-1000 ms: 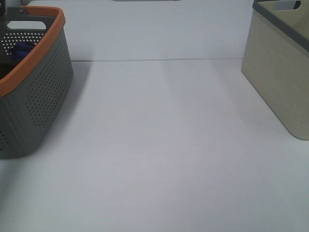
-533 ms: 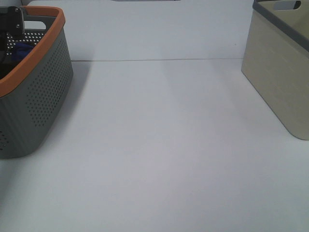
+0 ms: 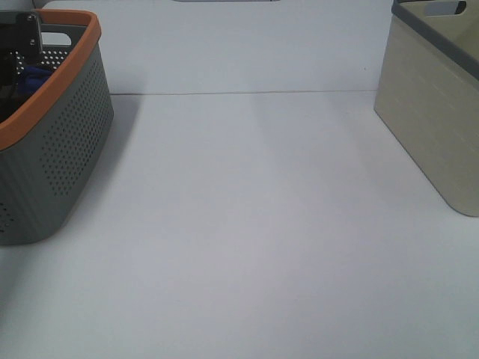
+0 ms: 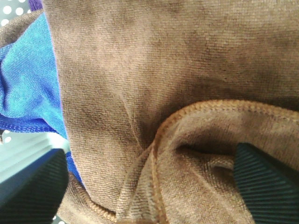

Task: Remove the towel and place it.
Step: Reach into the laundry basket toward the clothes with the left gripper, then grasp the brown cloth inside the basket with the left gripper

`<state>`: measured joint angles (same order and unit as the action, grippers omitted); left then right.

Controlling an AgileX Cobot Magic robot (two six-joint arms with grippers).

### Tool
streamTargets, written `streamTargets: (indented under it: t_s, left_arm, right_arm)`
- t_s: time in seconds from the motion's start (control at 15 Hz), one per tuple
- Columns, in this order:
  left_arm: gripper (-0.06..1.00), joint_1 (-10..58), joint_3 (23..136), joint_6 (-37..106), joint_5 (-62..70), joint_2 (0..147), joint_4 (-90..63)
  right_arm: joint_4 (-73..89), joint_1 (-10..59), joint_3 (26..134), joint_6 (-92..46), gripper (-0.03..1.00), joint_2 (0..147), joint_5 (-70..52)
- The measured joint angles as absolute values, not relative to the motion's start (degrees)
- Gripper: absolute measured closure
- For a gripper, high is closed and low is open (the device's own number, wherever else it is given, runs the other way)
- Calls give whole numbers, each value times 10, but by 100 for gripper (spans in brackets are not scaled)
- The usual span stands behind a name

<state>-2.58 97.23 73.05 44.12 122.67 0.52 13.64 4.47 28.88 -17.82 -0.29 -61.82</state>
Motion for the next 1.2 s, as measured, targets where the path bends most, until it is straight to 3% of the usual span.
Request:
streamTargets:
  t_s: [0.53, 0.87, 1.2]
  left_arm:
    - [19, -26, 972, 731, 441, 1227, 5]
    - [45, -26, 972, 731, 441, 1227, 5]
    - [50, -26, 972, 731, 441, 1228, 3]
  right_arm:
    - [136, 45, 289, -178, 2, -3, -618]
    - [136, 45, 289, -178, 2, -3, -618]
    - [136, 45, 289, -178, 2, -3, -618]
